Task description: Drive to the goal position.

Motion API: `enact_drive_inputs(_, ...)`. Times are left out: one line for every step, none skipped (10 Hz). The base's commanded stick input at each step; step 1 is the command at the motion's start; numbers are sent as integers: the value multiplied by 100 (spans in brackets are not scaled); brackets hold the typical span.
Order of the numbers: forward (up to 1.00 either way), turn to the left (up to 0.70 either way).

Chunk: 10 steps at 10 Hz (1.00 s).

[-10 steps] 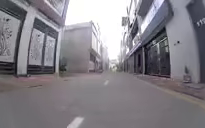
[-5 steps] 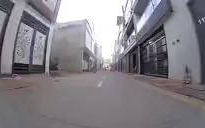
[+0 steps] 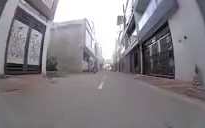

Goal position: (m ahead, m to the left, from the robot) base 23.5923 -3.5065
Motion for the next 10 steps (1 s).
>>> enact_drive_inputs(85,0)
enact_drive_inputs(85,0)
enact_drive_inputs(85,0)
enact_drive_inputs(85,0)
enact_drive_inputs(85,0)
enact_drive_inputs(85,0)
enact_drive_inputs(85,0)
enact_drive_inputs(85,0)
enact_drive_inputs(85,0)
enact_drive_inputs(85,0)
